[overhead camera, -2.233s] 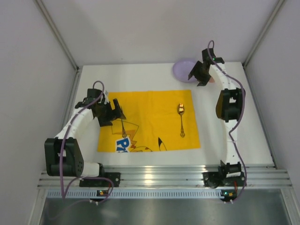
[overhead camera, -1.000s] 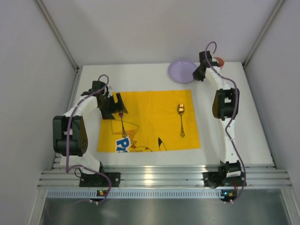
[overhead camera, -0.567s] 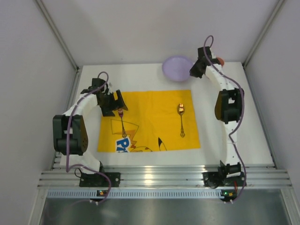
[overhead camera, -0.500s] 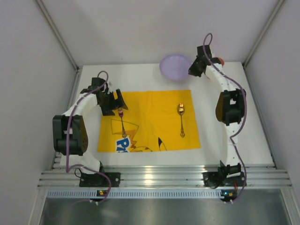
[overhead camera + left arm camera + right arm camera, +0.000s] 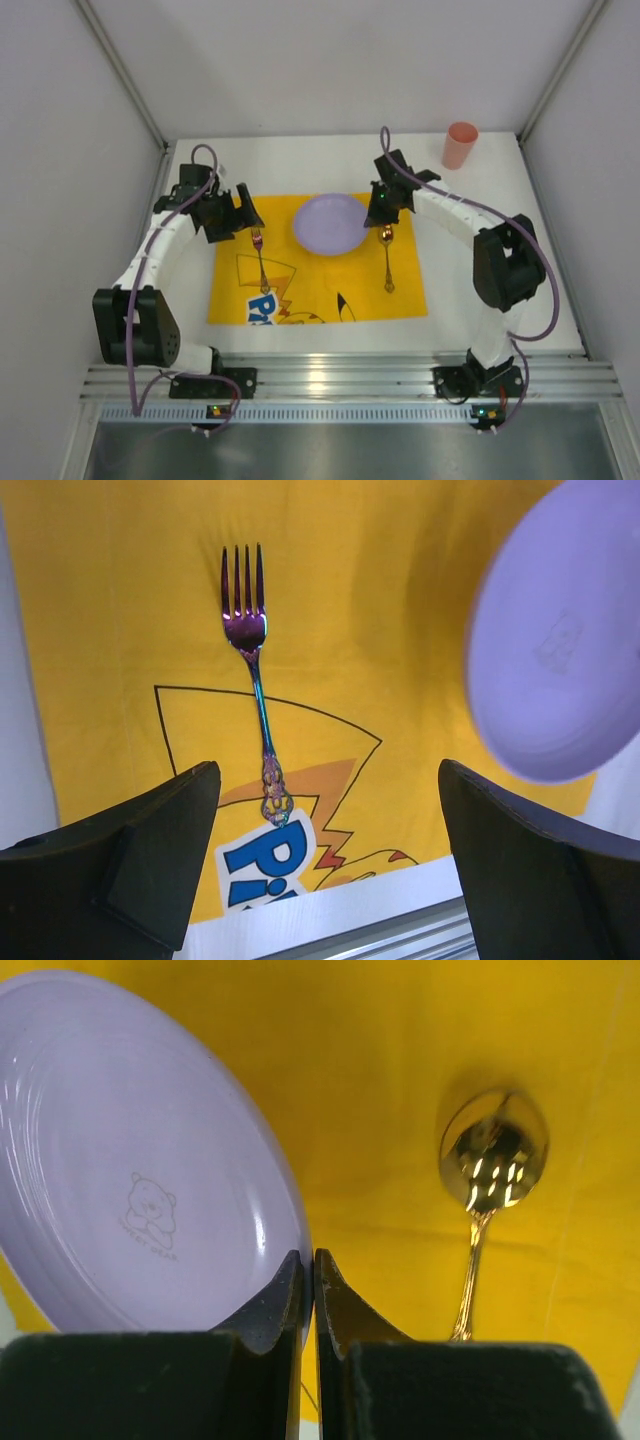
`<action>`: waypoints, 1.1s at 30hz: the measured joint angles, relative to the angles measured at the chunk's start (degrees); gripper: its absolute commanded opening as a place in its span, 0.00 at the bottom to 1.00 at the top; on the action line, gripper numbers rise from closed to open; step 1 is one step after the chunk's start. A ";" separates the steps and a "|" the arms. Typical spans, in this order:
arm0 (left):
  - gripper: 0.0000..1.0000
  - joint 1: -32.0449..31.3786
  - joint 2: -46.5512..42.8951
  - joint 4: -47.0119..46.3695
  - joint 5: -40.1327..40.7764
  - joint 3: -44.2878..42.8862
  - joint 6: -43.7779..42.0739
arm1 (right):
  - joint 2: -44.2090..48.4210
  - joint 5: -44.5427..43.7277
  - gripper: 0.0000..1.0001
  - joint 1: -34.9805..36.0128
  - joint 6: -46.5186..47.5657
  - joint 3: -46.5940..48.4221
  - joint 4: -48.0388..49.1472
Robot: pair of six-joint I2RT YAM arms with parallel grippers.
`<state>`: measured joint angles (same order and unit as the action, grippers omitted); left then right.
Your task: Set the dinner table for one person
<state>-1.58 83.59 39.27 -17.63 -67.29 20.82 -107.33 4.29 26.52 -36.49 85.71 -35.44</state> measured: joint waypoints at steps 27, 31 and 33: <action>0.94 0.00 -14.27 6.43 0.85 10.21 0.00 | -3.63 -1.03 0.63 10.69 -0.02 -9.33 6.21; 0.95 0.00 -15.32 6.29 0.79 11.98 0.04 | -0.13 -3.10 0.63 11.08 1.33 -9.66 2.58; 0.95 0.00 -15.34 6.21 0.79 12.59 0.04 | 2.49 -4.33 0.63 11.06 2.19 -7.85 -0.24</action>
<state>-1.58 68.25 45.47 -16.84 -54.70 20.86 -104.84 -0.03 37.58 -34.30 77.87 -35.68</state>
